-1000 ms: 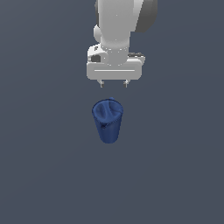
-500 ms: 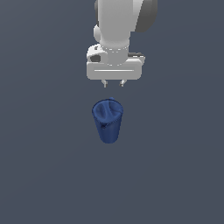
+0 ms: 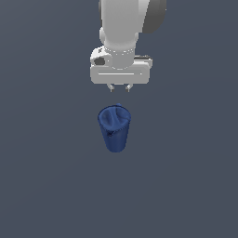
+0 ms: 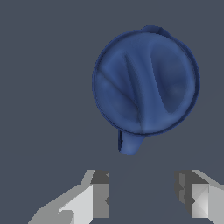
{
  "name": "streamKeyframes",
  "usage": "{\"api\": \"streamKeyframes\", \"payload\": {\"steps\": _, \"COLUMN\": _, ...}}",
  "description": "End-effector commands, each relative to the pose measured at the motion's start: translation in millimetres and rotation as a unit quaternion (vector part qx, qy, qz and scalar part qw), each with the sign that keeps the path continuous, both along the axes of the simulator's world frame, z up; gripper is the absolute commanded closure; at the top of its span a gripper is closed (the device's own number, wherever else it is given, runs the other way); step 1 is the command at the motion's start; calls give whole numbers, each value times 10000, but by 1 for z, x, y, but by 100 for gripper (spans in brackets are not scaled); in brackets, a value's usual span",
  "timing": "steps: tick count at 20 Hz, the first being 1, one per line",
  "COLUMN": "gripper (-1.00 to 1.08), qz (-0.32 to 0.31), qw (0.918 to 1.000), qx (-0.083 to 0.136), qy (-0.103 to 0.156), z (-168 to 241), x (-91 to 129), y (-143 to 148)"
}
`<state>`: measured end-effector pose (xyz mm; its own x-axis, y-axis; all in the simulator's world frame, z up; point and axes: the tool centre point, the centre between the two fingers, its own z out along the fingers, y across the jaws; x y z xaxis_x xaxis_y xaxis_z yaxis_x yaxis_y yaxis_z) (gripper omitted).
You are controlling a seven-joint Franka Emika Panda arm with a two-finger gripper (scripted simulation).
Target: Pick up the object and move it to a goal position.
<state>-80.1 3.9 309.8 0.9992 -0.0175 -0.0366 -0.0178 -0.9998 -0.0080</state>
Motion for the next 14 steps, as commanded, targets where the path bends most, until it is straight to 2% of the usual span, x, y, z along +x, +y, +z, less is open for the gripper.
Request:
{"api": "streamKeyframes", "payload": {"steps": 1, "gripper": -20, "qz": -44, "qw": 10000, "qx": -5, "qy": -27, "z": -2, "x": 0, "y": 0}}
{"api": "streamKeyframes", "payload": {"steps": 8, "gripper": -20, "qz": -316, "qw": 9993, "qx": -39, "qy": -211, "z": -14, "x": 0, "y": -1}}
{"api": "streamKeyframes", "payload": {"steps": 14, "gripper": -20, "qz": -713, "qw": 9962, "qx": -63, "qy": -486, "z": -31, "x": -2, "y": -2}}
